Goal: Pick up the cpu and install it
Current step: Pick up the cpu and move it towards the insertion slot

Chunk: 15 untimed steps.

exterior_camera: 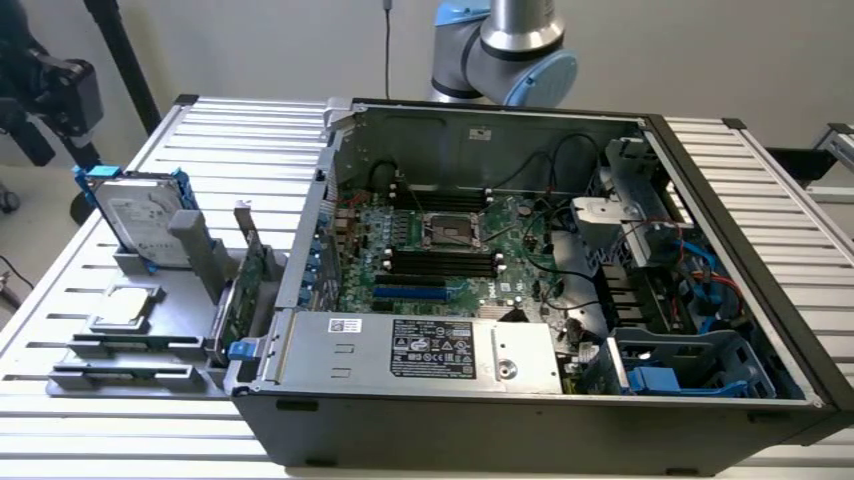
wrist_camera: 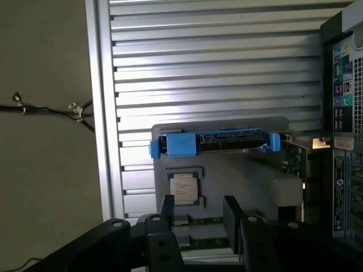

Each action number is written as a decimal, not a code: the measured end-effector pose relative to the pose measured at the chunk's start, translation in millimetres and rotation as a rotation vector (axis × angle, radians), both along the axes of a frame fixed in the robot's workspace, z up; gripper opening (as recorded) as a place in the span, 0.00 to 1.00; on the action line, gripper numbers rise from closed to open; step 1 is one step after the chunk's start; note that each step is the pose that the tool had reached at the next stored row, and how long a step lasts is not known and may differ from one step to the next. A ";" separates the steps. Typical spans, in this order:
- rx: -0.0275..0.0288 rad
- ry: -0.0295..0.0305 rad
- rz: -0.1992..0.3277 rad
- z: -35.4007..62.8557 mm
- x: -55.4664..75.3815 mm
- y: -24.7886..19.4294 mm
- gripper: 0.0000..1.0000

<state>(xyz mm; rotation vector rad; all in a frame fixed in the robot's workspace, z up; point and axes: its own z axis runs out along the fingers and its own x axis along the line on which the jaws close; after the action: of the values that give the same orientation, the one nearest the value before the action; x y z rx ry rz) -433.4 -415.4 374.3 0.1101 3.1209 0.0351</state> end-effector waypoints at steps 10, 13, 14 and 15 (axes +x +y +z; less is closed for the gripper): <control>0.0001 0.0021 0.001 -18.0 0.0 -22.9 0.65; 0.0001 0.0019 0.001 -23.4 0.0 -29.9 0.65; 0.0002 0.0017 0.002 -25.4 0.1 -31.0 0.65; 0.0000 0.0019 0.003 -27.6 0.0 -31.2 0.65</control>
<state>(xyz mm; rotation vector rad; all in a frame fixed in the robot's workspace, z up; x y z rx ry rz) -433.4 -446.6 346.7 0.1050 3.1230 0.0351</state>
